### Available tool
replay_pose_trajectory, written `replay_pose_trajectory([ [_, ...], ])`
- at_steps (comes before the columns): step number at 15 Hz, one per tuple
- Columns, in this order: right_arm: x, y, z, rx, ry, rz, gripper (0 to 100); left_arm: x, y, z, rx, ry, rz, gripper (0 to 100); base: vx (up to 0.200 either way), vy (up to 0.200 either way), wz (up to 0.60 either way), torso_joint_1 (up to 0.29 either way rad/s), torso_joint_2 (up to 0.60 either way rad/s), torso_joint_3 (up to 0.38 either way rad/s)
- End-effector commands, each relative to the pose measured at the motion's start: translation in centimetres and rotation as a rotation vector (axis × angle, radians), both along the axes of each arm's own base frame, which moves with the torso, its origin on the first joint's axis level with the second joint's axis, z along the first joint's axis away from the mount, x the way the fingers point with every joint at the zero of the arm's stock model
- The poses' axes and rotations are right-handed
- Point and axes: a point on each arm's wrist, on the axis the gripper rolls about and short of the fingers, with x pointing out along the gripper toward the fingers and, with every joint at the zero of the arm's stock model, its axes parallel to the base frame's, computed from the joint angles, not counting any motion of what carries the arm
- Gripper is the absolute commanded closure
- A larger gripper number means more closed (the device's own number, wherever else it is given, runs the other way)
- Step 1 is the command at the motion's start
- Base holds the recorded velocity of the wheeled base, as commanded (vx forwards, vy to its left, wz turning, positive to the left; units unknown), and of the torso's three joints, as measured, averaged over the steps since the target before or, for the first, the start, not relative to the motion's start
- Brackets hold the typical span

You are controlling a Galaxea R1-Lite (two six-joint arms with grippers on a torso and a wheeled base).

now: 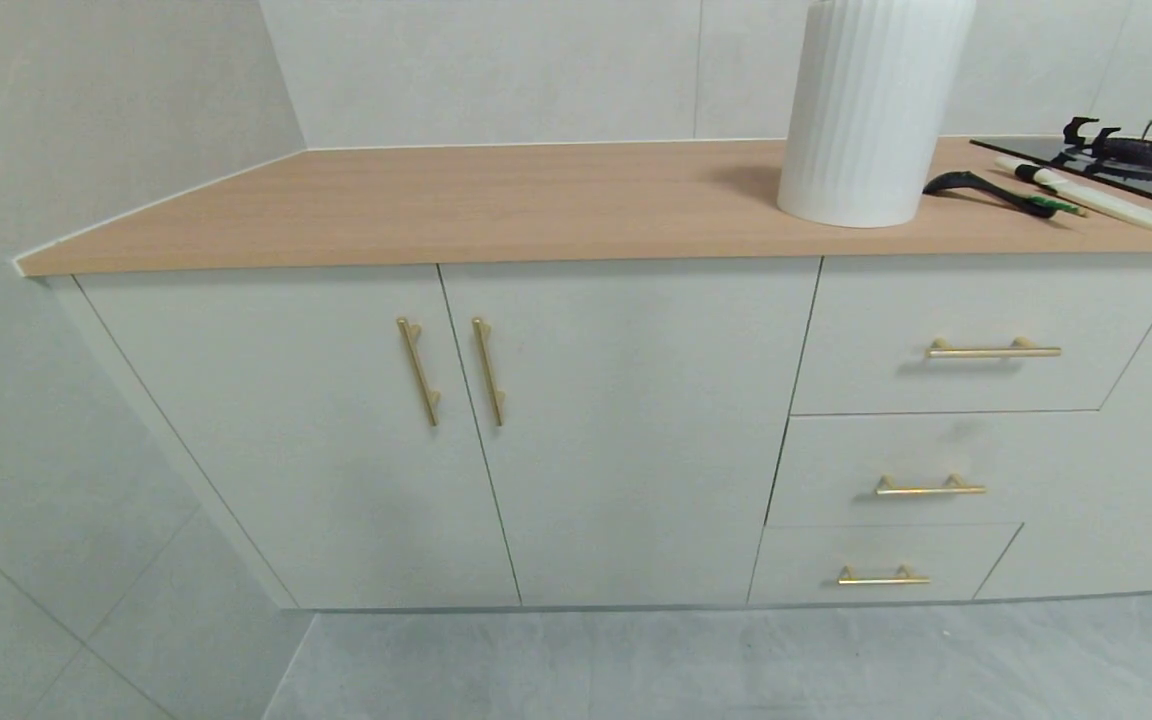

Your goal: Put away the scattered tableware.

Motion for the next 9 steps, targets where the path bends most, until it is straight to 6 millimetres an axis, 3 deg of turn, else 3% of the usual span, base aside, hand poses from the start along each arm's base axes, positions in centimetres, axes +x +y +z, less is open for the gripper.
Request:
replay_pose_trajectory([
  [1,0.01,0.0,0.0,0.0,0.002,-0.002,0,0.0,0.0,0.0,-0.001,0.0,-0.001,0,0.0,-0.2,0.0,0.002,0.0,-0.002],
  [9,0.01,0.0,0.0,0.0,0.002,-0.002,0,0.01,0.0,0.0,-0.001,0.002,-0.001,0,0.0,-0.2,0.0,0.004,0.0,0.002],
])
